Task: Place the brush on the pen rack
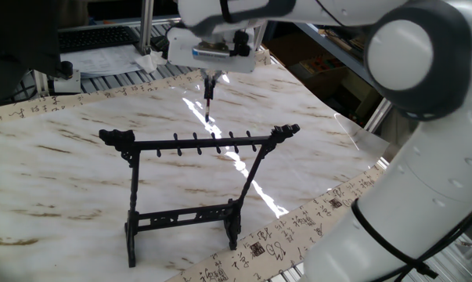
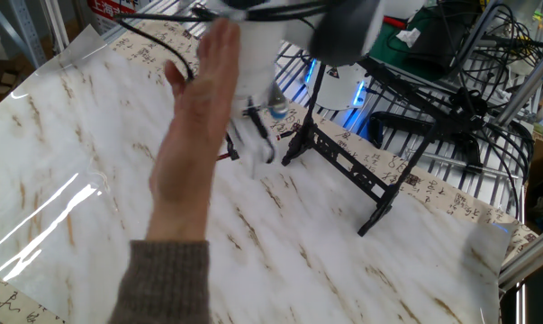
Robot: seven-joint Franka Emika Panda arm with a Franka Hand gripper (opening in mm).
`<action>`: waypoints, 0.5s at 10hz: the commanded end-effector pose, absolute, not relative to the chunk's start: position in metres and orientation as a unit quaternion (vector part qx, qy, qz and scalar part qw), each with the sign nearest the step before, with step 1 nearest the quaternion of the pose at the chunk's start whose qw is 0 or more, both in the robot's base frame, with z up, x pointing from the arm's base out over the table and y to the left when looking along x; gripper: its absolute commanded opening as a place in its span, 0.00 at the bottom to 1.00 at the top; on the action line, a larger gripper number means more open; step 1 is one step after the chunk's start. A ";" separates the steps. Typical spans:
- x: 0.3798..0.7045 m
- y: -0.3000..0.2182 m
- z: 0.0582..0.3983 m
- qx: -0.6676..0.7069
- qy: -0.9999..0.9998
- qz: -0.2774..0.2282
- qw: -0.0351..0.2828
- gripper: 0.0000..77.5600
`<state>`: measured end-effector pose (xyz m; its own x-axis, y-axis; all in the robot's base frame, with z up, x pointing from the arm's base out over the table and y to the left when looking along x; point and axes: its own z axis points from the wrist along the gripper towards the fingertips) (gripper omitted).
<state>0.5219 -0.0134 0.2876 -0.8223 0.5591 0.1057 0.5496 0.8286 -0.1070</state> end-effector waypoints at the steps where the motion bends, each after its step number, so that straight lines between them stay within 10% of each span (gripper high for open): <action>1: 0.521 -0.027 0.278 -0.310 -0.944 -0.006 0.112 0.01; 5: 0.525 -0.035 0.269 -0.359 -0.916 -0.028 0.179 0.01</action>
